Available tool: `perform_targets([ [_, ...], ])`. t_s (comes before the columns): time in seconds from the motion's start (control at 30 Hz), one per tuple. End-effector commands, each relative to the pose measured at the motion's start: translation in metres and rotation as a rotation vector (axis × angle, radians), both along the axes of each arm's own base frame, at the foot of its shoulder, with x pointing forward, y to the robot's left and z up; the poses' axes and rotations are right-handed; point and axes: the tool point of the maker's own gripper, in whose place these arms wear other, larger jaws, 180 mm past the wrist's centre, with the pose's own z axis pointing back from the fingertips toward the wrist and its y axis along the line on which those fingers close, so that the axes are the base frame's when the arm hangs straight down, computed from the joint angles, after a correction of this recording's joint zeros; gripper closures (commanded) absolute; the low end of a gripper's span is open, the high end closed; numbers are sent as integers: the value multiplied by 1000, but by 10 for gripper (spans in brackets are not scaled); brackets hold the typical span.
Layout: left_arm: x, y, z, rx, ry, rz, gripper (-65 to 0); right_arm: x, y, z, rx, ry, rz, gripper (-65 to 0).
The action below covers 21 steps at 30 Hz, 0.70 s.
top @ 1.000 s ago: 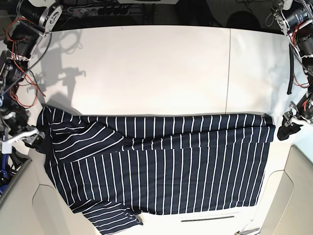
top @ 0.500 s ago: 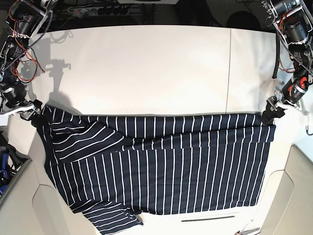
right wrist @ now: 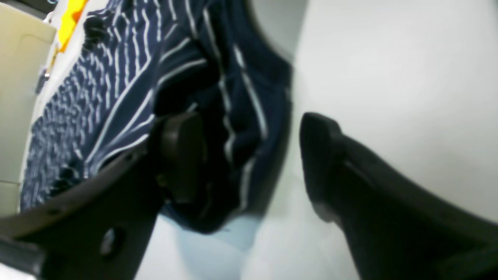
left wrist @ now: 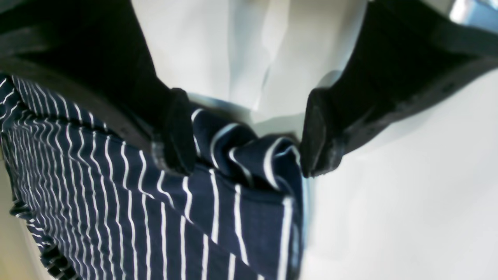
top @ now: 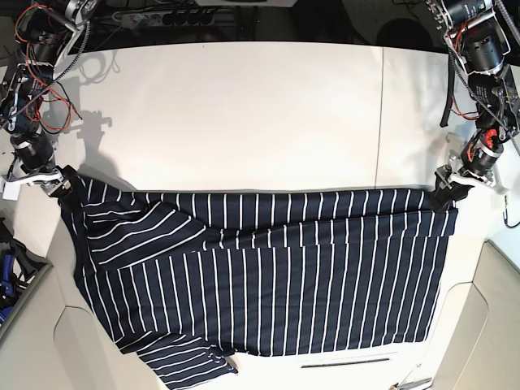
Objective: Fold the T-shirt properly
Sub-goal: 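Lower the held shoulder edge onto the shirt body with both grippers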
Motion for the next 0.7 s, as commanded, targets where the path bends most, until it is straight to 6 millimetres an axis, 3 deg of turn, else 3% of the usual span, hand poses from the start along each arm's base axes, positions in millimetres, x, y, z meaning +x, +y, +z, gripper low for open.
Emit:
perform_targets([
  [0.0,8,2,10,19,-19,-9,-455,1,6,-2,2,19,23,-397],
  [0.17,10,-13,4,-3,-17,-28,-442,9,26,-1,27,7,63,-396],
  [0.27,11,-13,5,-2,-24,-25,-326,15,33,1,28,0,75,-387],
  [0.37,12,-11,5,23,-29,-23,-122,19,36,3,27,-5,79,-249],
  [0.43,14,-7,7,57,-42,-18,-48,18,36,2,21,-1,83,-128],
  [0.53,20,-5,11,92,-52,-23,0,18,39,4,16,-16,108,0],
  [0.67,29,-4,19,94,-50,-38,0,20,39,8,10,-25,111,0],
])
